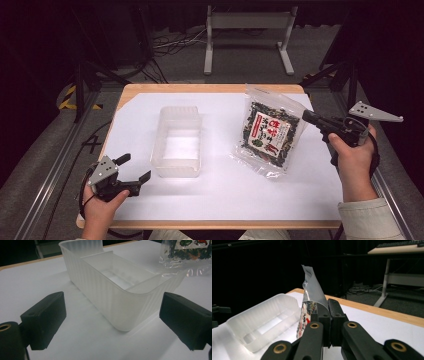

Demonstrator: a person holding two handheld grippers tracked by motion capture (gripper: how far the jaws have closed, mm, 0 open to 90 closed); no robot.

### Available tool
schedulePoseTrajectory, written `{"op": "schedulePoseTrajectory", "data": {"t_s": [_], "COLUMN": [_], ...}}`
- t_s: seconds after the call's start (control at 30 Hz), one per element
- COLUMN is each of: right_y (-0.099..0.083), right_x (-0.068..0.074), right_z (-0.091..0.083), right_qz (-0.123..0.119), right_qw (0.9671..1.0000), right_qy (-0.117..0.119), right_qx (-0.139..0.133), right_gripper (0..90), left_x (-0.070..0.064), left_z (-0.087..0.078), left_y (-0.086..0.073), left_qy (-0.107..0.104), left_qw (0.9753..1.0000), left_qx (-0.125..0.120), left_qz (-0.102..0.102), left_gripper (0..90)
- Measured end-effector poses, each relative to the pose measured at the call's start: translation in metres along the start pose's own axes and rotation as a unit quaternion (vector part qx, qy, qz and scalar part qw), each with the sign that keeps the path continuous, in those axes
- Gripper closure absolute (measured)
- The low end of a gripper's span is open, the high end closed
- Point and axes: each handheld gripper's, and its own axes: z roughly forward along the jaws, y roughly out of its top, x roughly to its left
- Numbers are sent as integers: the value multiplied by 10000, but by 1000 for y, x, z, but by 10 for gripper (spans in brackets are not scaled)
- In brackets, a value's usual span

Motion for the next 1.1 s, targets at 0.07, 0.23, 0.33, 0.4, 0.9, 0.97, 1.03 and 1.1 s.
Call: {"op": "schedulePoseTrajectory", "data": {"t_s": [0.07,0.23,0.33,0.4,0.9,0.97,1.03,1.1], "right_y": [3,10,13,16,32,35,38,42], "right_x": [4,11,14,17,35,39,44,49], "right_z": [-3,-9,-10,-11,-11,-10,-9,-7], "right_qz": [-40,-143,-186,-219,-399,-433,-484,-535], "right_qw": [10000,9996,9993,9991,9966,9960,9954,9946], "right_qy": [26,111,173,207,560,626,685,746], "right_qx": [-64,-215,-265,-291,-447,-462,-472,-479], "right_gripper": [900,900,900,900,900,900,900,900], "left_x": [-1,-6,-11,-13,-30,-34,-37,-40], "left_z": [0,0,1,1,1,1,1,1], "left_y": [0,6,9,11,34,38,42,47], "left_qy": [-9,-132,-215,-274,-500,-502,-511,-553], "left_qw": [10000,9999,9997,9995,9984,9983,9983,9980], "left_qx": [-11,-57,-102,-136,-282,-281,-286,-294], "left_qz": [-9,91,115,93,6,27,70,93], "left_gripper": [83,88,87,85,74,73,74,73]}}
